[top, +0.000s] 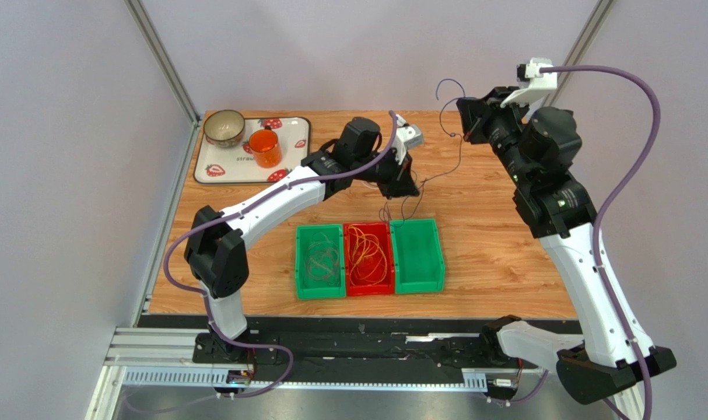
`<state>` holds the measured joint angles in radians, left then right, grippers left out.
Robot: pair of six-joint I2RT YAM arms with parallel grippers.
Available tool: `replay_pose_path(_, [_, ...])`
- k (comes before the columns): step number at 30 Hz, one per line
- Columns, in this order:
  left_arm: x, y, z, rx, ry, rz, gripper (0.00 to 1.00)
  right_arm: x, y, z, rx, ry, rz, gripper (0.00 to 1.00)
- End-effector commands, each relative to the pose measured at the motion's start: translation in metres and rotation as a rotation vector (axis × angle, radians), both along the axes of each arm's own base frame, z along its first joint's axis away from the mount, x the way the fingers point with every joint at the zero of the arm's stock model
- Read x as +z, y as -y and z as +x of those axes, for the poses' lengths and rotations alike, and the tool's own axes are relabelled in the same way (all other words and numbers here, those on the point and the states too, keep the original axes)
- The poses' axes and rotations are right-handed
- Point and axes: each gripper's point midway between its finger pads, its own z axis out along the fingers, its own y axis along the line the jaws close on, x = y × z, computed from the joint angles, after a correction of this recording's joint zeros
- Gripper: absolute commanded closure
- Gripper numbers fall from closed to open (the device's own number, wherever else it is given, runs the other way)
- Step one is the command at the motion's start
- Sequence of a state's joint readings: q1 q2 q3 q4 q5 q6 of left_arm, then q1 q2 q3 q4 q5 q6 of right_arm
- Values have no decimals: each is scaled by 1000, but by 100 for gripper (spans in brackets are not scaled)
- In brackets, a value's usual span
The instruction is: Untangle the cables
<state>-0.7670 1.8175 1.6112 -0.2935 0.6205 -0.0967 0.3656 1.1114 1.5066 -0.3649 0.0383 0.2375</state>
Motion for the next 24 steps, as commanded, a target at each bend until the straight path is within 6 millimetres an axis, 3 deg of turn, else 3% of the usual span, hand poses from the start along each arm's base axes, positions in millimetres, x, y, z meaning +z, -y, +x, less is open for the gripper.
replay_pose_path(1, [80,6,-20,-72,62,-157,100,-19,6,26,-96,-45,57,100])
replay_pose_path(6, [116,16,-36,-176,27,-282,100,-51,-8,48,-69,-105,46,100])
replay_pose_path(12, [155,14,-47,-212,40,-365,100,-81,10,73,-208,-158,-25,100])
replay_pose_path(16, [175,8,-52,-193,50,-403,100,-84,33,84,-346,-185,-51,100])
replay_pose_path(17, [178,8,-52,-187,52,-409,100,-75,42,85,-392,-173,-44,100])
replay_pose_path(24, [202,-5,-63,-150,63,-455,100,-63,70,87,-520,-179,-16,100])
